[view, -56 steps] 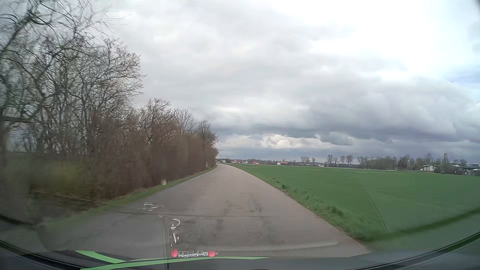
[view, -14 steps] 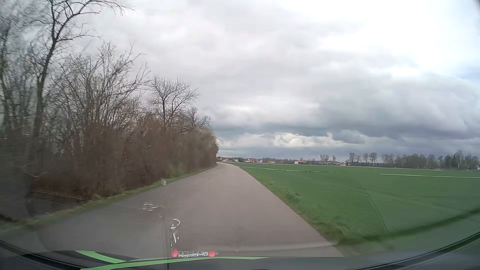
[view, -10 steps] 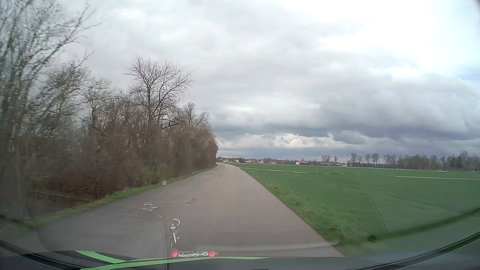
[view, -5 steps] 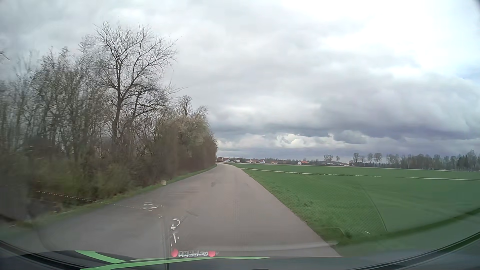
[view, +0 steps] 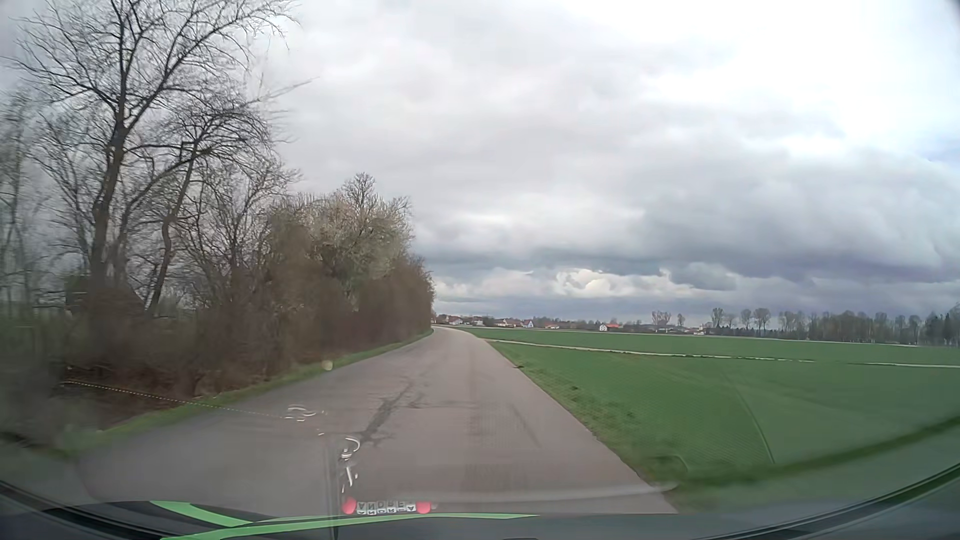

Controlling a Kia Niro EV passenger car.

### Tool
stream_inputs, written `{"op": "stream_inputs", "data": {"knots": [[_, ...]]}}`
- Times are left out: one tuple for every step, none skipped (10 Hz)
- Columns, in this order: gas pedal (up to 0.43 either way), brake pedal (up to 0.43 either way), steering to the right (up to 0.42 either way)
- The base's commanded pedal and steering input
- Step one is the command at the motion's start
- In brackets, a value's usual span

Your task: Follow the waypoints while adhering to traffic rules and regulations

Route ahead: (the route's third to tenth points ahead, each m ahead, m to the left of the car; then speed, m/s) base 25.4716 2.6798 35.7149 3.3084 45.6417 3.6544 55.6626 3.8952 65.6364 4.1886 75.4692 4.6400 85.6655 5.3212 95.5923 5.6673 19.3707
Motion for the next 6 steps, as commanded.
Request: {"op": "stream_inputs", "data": {"knots": [[0.228,0.000,0.000],[0.228,0.000,0.000],[0.228,0.000,0.000],[0.228,0.000,0.000],[0.228,0.000,-0.001],[0.228,0.000,-0.001]]}}
